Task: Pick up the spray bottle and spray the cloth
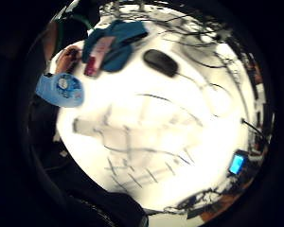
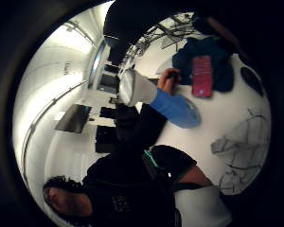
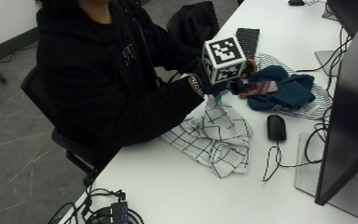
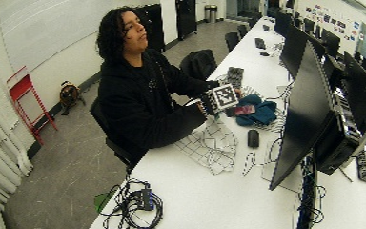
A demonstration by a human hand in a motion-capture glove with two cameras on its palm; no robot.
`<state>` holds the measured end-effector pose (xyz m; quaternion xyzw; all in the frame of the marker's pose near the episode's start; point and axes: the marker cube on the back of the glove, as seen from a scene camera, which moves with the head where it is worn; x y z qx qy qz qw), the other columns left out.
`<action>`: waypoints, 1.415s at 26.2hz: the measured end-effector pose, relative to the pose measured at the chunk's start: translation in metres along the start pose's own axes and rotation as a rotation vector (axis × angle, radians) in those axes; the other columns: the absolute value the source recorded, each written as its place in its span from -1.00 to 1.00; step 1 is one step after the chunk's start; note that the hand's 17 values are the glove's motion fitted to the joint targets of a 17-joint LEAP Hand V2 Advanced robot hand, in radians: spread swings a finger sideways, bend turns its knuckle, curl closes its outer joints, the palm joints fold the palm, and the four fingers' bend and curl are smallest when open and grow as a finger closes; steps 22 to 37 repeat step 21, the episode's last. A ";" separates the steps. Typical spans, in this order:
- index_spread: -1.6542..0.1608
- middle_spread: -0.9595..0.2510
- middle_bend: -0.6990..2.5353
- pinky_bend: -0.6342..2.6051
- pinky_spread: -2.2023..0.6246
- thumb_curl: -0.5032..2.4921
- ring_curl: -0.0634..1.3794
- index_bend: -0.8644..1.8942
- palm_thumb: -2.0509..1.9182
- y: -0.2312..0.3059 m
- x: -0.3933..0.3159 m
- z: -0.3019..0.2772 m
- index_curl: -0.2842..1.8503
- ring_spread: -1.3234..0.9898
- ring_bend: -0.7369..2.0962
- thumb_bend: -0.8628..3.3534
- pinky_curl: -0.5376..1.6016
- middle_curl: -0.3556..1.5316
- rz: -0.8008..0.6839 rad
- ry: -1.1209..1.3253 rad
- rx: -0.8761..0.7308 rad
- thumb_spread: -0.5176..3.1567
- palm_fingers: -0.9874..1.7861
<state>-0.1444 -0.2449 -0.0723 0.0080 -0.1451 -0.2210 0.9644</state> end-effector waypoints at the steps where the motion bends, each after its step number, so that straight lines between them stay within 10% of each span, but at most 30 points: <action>1: 0.43 0.34 -0.35 -0.36 0.61 -0.33 -0.37 -0.30 0.29 0.009 0.003 -0.012 -0.32 0.01 -0.16 -0.63 -0.12 -0.17 0.019 0.058 0.018 -0.26 0.03; 16: 0.36 0.40 -0.43 -0.36 0.71 -0.40 -0.49 -0.29 0.23 0.111 -0.006 -0.083 -0.43 0.07 -0.27 -0.61 -0.16 -0.24 0.232 0.374 -0.128 -0.21 -0.06; 37: 0.35 0.42 -0.44 -0.37 0.71 -0.41 -0.50 -0.28 0.22 0.115 -0.010 -0.082 -0.45 0.09 -0.28 -0.61 -0.17 -0.25 0.226 0.386 -0.154 -0.20 -0.06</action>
